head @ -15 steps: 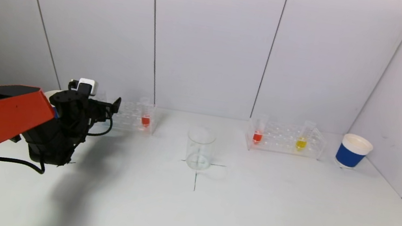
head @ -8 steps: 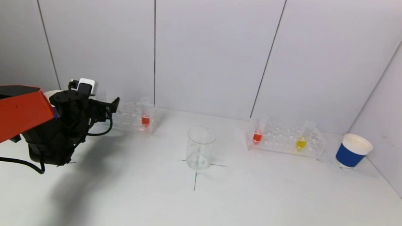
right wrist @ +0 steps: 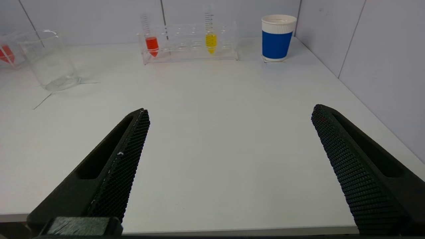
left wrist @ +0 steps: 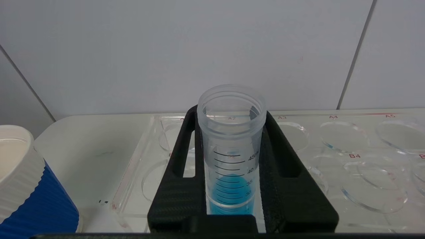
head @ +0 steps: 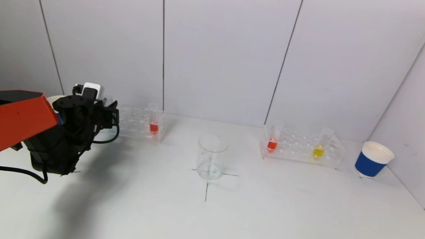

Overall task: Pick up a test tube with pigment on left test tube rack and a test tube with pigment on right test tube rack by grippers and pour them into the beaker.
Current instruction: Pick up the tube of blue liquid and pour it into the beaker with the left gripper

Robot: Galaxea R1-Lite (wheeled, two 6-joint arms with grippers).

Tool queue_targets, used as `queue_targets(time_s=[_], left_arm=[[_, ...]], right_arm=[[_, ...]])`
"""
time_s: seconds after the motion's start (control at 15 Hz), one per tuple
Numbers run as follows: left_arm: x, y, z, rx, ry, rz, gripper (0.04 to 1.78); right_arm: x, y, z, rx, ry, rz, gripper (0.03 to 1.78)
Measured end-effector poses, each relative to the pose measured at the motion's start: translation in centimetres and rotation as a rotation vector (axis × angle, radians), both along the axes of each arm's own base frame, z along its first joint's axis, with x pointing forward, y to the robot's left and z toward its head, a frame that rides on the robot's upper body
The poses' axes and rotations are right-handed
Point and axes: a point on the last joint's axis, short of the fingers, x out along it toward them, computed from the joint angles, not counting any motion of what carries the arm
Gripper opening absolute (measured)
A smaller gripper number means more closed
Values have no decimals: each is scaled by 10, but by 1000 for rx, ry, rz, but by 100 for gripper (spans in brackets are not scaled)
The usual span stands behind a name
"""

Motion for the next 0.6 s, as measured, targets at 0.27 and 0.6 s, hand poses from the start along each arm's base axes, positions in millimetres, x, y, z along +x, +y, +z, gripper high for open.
queue_targets(time_s=[0.27, 0.6], left_arm=[[0, 0, -1, 0, 1, 0, 46], [0, 0, -1, 0, 1, 0, 46]], right_arm=[[0, 0, 0, 0, 0, 0, 177], [0, 0, 0, 0, 0, 0, 177]])
